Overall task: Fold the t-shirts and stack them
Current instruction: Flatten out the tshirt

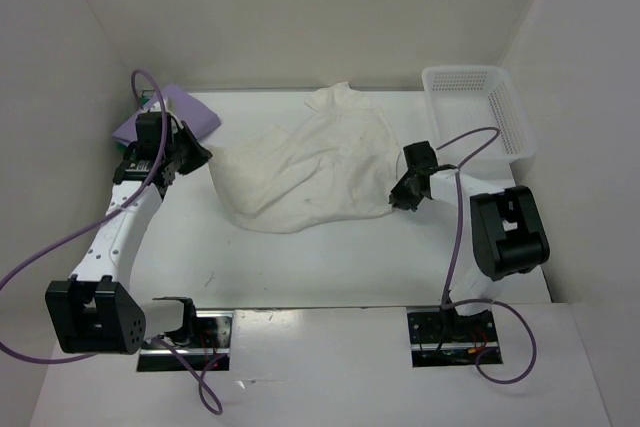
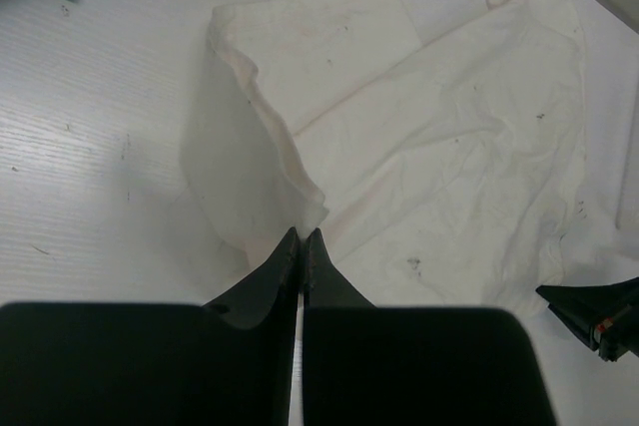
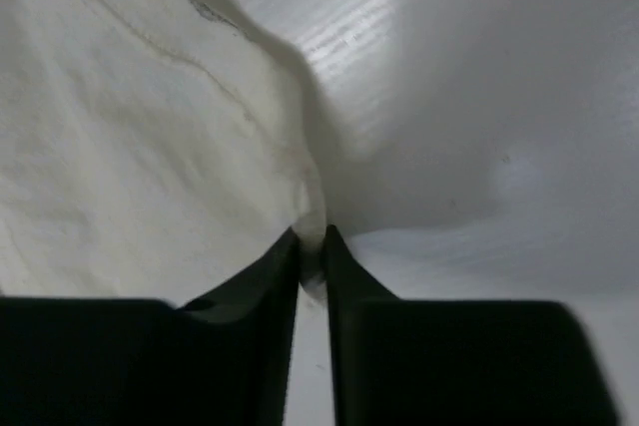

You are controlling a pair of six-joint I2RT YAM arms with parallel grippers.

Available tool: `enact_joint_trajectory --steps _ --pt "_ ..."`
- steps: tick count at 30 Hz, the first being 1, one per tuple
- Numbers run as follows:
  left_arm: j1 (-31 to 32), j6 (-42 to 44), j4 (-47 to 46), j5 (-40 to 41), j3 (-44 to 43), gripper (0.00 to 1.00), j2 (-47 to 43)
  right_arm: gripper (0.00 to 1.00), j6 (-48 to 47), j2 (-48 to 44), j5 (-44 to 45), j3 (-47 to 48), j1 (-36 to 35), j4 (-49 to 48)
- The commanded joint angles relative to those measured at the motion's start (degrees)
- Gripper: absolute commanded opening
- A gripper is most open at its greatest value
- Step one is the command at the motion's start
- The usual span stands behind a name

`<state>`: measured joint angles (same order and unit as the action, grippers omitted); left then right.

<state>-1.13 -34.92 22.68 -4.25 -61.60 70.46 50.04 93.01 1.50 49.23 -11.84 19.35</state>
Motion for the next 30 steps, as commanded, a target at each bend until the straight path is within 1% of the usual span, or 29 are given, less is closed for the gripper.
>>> enact_joint_trajectory --steps 1,3,5,6,7,8,9,10,12,13,14,16,18,20,23,26,28,29,30 --pt "0.25 -0.68 -1.85 -0.67 -2.46 0.00 -1.73 0.14 -1.26 3.57 1.15 4.63 -0.03 -2.75" --pt "0.25 -0.15 -1.32 -0.06 -3.87 0.00 -0.50 0.00 -1.26 2.19 1.14 6.39 -1.25 -0.13" --pt "0.25 0.37 -0.62 0.56 -6.84 0.00 -0.49 0.00 -2.05 -4.04 2.63 10.08 -2.66 3.48" --pt "0.25 0.38 0.08 1.86 -8.08 0.00 -0.49 0.00 -2.84 -6.76 3.76 11.92 -4.23 8.54" --pt "0.25 0.98 0.61 2.40 -9.49 0.00 -0.49 0.00 -3.54 -9.66 3.78 15.94 -4.25 11.03" --pt "-0.36 1.77 1.92 2.93 -10.98 0.00 0.11 0.00 -4.42 -15.52 3.17 18.16 -4.77 13.40" --pt "-0.37 1.78 2.54 3.54 -14.30 0.00 1.25 0.00 -6.08 -18.02 3.16 23.05 -4.78 15.43" --pt "-0.37 2.48 2.55 4.24 -15.90 0.00 1.87 0.00 -6.97 -19.96 3.16 25.80 -4.78 19.19" --pt "-0.37 3.09 3.25 4.77 -18.71 0.00 3.54 0.00 -10.03 -21.03 1.15 30.90 -2.59 22.21" --pt "-0.37 3.10 3.25 5.82 -20.82 0.00 4.16 0.00 -11.10 -21.03 -0.25 33.97 0.03 23.09" --pt "-0.37 3.80 3.95 6.44 -21.88 0.00 4.86 0.00 -11.89 -19.81 -4.70 34.61 1.45 23.10" --pt "-0.37 4.33 3.95 7.67 -22.77 0.00 6.01 0.00 -12.51 -17.35 -7.20 33.13 3.22 21.79" --pt "-0.37 4.33 3.95 9.69 -23.39 0.00 6.53 0.00 -12.51 -15.07 -6.25 30.33 3.22 18.63" --pt "-0.37 4.86 3.26 9.70 -21.90 0.00 6.54 0.00 -12.51 -12.08 -6.24 28.38 4.36 15.29" --pt "-0.37 4.86 2.72 10.92 -19.00 0.00 7.06 0.00 -13.12 -3.91 -6.77 27.85 4.98 12.82" --pt "-0.37 4.86 1.41 11.46 -15.76 0.00 7.06 0.00 -13.13 3.82 -6.16 30.82 4.98 10.62" --pt "-0.37 4.86 1.41 11.46 -15.12 0.00 7.06 0.00 -13.13 8.13 -5.63 36.17 4.98 10.62" --pt "-0.37 4.86 0.88 11.46 -14.52 0.00 7.06 0.00 -13.13 12.76 -5.63 38.46 4.98 11.23" --pt "-0.37 4.86 0.88 11.46 -13.99 0.00 7.85 0.00 -13.13 15.24 -5.63 43.70 4.98 11.23"
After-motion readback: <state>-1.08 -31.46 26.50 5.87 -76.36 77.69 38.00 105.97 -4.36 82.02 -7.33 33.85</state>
